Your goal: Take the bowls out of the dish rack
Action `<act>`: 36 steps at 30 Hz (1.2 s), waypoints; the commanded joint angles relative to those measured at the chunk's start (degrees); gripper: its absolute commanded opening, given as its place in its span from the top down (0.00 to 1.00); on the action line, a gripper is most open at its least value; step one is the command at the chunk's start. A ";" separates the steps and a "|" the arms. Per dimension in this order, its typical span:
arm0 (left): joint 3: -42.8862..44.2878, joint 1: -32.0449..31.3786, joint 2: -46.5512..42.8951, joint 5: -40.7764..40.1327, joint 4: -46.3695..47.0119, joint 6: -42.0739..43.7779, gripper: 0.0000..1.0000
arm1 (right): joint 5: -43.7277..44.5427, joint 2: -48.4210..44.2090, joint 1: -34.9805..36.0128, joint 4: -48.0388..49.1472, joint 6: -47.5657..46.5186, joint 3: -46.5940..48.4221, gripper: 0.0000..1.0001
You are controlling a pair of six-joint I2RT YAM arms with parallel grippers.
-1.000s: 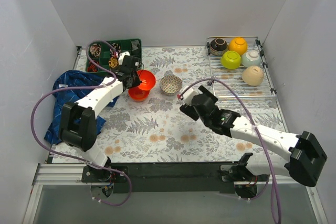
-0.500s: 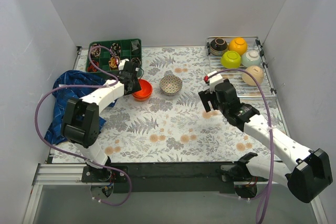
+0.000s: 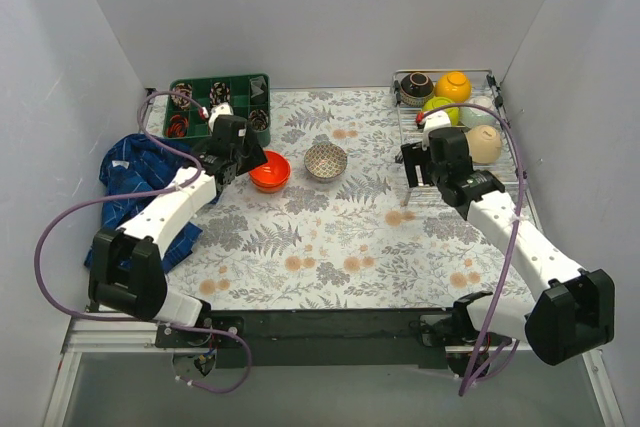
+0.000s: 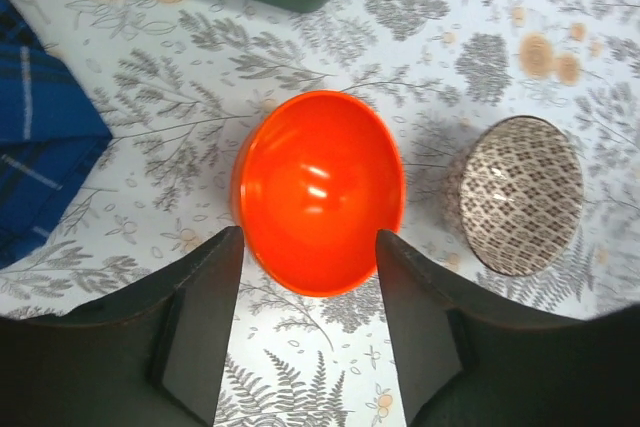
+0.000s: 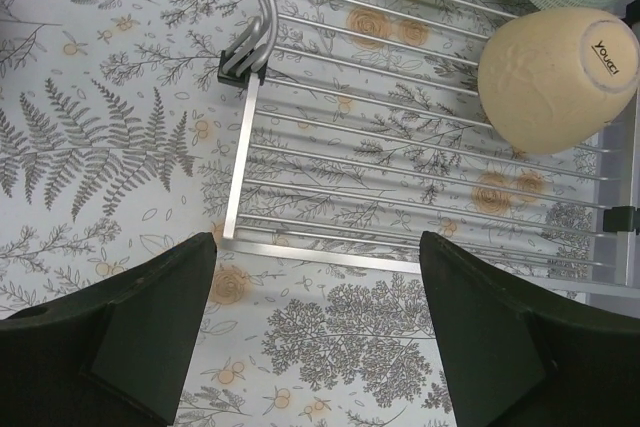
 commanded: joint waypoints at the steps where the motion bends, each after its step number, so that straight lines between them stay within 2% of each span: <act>1: -2.03 1.07 -2.78 7.02 5.64 -0.17 0.49 | -2.69 1.49 -2.13 -1.05 2.43 4.16 0.10; 10: -6.86 7.66 1.52 22.05 13.90 -1.75 0.51 | -6.65 1.23 -3.80 -1.05 5.16 1.44 0.10; 20: -6.60 8.72 3.81 26.54 15.93 -1.67 0.50 | -6.83 1.93 -5.29 -1.05 4.72 1.96 0.10; 23: -5.99 8.72 2.06 26.98 15.14 -1.49 0.46 | -4.20 2.98 -5.47 -0.97 3.40 3.63 0.10; 24: -5.55 8.72 1.10 26.90 14.01 -1.32 0.40 | -1.93 3.24 -5.56 -0.97 3.31 4.15 0.10; 28: -5.90 8.72 -4.26 26.54 10.57 -0.26 0.30 | 3.01 6.92 -7.40 -1.05 -1.07 8.36 0.10; 30: -6.86 8.72 -8.22 26.20 8.65 0.70 0.28 | 7.22 9.64 -8.10 -0.97 -1.96 10.21 0.10; 34: -11.42 8.63 -15.33 25.32 5.30 2.11 0.12 | 14.61 15.71 -10.56 -0.44 -3.28 14.96 0.10; 36: -13.71 8.72 -19.54 24.18 4.07 2.72 0.09 | 18.13 20.01 -11.18 0.26 -4.86 18.21 0.09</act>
